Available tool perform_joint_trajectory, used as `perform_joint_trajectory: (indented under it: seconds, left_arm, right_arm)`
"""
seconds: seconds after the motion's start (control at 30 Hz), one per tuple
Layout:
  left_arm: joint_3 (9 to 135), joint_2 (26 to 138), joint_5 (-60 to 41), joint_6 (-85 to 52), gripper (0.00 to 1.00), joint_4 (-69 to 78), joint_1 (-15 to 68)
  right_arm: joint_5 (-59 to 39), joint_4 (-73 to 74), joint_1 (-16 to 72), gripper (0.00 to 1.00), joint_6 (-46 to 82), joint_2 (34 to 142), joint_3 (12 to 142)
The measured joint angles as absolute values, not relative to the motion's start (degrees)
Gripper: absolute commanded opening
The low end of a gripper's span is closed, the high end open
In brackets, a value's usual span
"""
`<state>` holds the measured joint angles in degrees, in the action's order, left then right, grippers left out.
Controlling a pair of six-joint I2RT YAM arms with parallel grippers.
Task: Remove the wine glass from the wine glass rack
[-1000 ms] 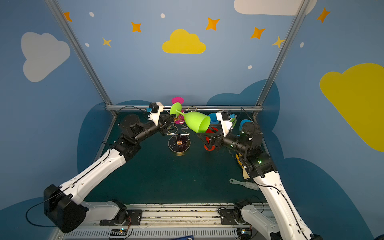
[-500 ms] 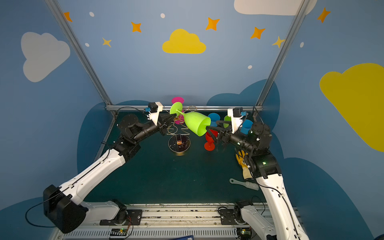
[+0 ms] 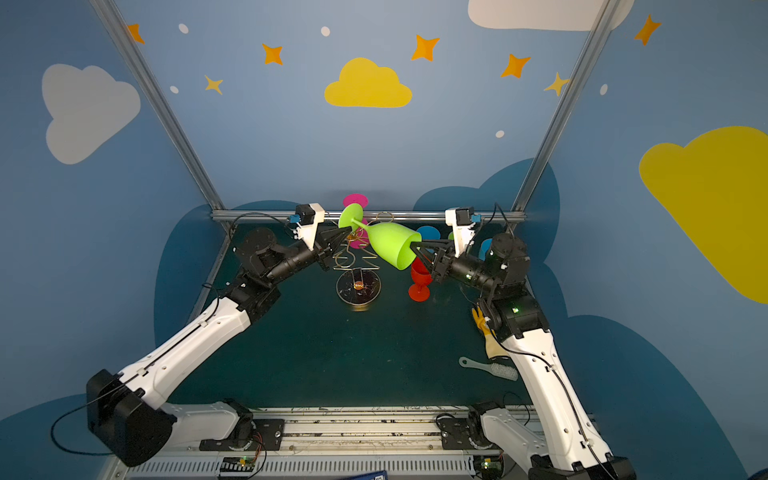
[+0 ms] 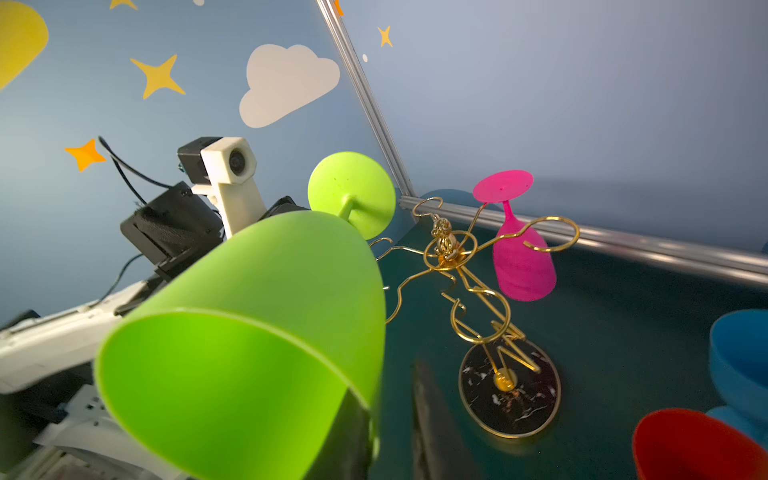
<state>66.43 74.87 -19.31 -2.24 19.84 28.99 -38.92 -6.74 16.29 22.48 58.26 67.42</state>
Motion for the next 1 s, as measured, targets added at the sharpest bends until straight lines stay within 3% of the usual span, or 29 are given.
perform_joint_trajectory:
  seconds: [0.07,0.2,0.23,0.4,0.5,0.7,1.0]
  left_arm:
    - [66.28,74.87,-19.22,-2.04,0.03,20.01,28.99]
    - [66.13,74.87,-18.92,-1.74,0.05,20.21,28.99]
    - [66.08,74.87,-18.79,-1.72,0.11,20.23,28.99]
    - [65.8,74.76,-16.84,-1.61,0.68,20.34,29.02]
    - [64.12,73.38,-14.31,-1.83,0.84,21.04,28.86]
    - [61.58,69.67,-9.56,-1.5,0.93,21.06,26.44]
    - [51.94,59.0,-4.49,-4.6,0.93,24.82,11.46]
  right_arm:
    - [-38.85,-6.68,16.67,0.0,22.87,58.28,67.55]
    - [-38.44,-6.92,16.99,0.0,22.83,58.26,67.55]
    - [-38.17,-7.16,16.99,0.0,22.81,58.24,67.61]
    - [-34.24,-11.64,17.1,0.0,21.56,57.23,69.08]
    - [-31.27,-15.75,17.08,0.0,19.59,54.78,70.41]
    - [-25.21,-26.15,17.08,0.0,13.1,50.7,78.37]
    - [-15.97,-46.04,17.08,0.0,3.77,48.31,88.62]
